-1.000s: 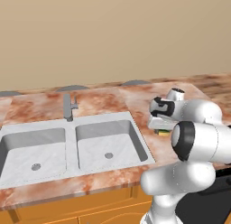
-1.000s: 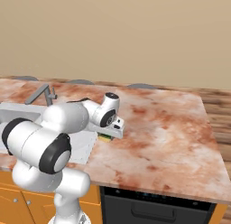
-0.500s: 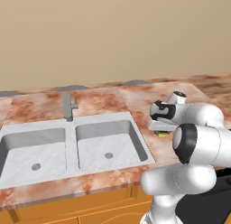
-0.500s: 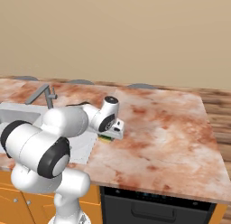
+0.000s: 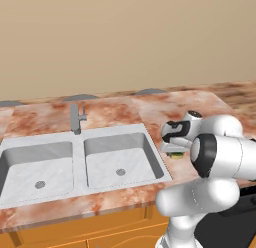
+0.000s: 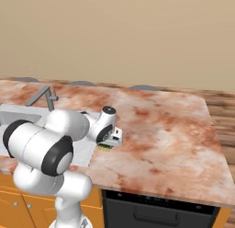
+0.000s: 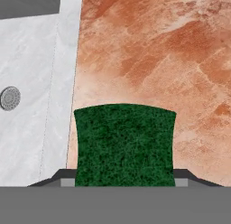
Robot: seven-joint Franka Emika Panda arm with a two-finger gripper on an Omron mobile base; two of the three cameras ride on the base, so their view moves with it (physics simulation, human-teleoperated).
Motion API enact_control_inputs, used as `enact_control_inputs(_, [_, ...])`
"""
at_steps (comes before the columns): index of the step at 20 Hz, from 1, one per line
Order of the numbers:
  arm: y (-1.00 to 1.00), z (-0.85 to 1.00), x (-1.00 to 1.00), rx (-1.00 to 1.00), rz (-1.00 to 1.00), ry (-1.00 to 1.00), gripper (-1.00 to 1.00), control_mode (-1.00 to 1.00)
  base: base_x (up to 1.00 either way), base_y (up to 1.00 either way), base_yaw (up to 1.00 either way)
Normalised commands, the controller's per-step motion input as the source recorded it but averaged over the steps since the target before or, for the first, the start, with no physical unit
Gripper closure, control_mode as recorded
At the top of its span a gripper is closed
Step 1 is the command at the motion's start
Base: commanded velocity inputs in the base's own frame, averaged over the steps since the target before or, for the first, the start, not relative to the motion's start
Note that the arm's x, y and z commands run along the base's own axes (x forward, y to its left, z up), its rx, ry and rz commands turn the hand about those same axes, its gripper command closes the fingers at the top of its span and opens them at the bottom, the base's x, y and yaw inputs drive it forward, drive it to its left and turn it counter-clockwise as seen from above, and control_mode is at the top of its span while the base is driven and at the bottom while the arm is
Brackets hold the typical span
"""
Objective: Open the cabinet. Pick the sponge and place it next to the sink. Then close the cabinet.
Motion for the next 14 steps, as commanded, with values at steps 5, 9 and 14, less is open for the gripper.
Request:
enact_control_inputs(5, [0.11, -0.15, 0.00, 0.00, 0.06, -0.02, 1.00, -1.00, 0.00, 0.00, 0.00])
enact_control_inputs(9, [0.03, -0.11, 0.00, -0.01, 0.03, -0.04, 1.00, -1.00, 0.00, 0.00, 0.00])
enact_control_inputs(14, [0.00, -0.01, 0.00, -0.03, 0.00, 0.00, 1.00, -1.00, 0.00, 0.00, 0.00])
